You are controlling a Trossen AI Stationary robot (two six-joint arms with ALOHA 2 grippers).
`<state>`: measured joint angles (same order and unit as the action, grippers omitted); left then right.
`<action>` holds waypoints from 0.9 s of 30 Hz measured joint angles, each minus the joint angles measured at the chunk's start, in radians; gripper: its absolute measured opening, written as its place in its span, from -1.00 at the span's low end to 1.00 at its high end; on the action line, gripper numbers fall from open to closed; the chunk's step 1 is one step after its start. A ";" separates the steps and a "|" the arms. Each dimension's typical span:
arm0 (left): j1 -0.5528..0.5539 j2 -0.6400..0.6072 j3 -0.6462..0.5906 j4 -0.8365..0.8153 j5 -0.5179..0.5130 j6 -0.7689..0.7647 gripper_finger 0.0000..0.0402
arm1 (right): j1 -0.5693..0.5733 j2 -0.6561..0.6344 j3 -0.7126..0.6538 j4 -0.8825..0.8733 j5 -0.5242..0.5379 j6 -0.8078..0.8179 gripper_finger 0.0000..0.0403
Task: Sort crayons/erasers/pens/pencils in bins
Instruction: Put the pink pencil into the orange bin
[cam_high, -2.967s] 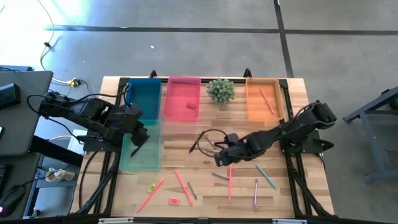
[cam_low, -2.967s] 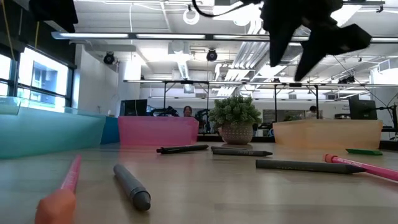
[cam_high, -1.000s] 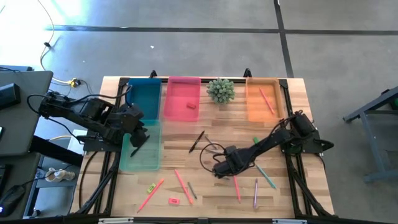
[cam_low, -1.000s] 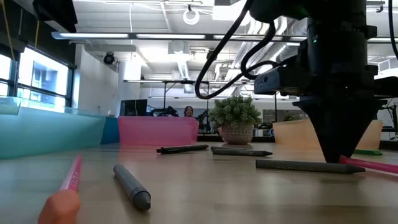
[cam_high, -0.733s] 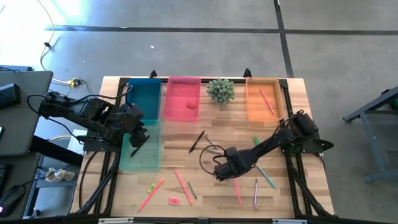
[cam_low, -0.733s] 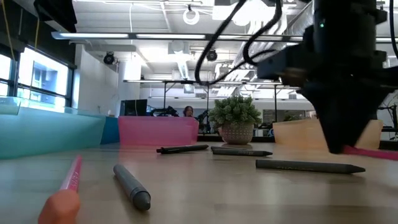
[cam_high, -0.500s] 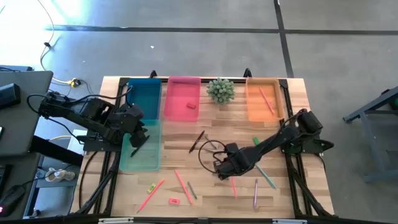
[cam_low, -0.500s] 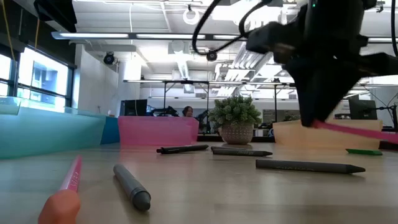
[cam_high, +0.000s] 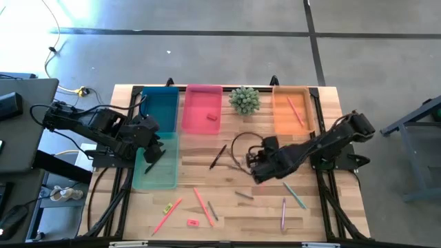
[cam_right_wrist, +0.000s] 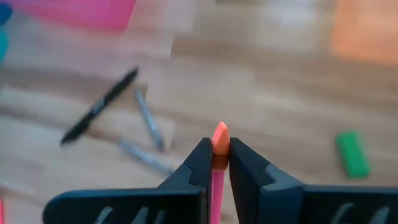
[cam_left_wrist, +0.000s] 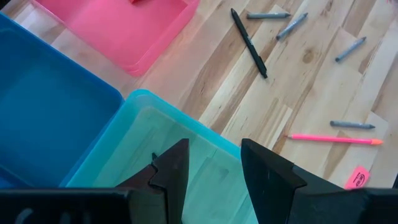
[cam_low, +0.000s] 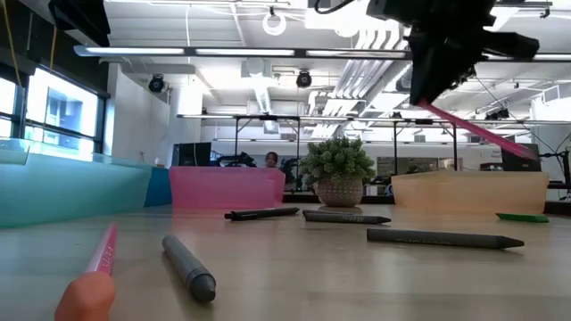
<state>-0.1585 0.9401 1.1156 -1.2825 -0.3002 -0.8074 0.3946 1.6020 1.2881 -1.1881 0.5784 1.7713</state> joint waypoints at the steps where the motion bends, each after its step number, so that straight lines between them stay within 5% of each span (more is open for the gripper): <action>1: 0.000 0.000 0.000 0.000 0.000 0.000 -0.34 | -0.009 -0.018 0.000 -0.025 0.019 -0.010 -0.91; 11: 0.000 0.005 0.000 0.000 -0.001 0.000 -0.34 | -0.157 -0.214 0.000 -0.148 0.127 -0.267 -0.91; 27: 0.000 0.005 0.000 0.004 -0.001 -0.088 -0.34 | -0.626 -0.441 0.000 -0.104 0.188 -1.012 -0.91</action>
<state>-0.1587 0.9447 1.1156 -1.2783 -0.3012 -0.8958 -0.2314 1.1605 1.2877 -1.2919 0.7666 0.7596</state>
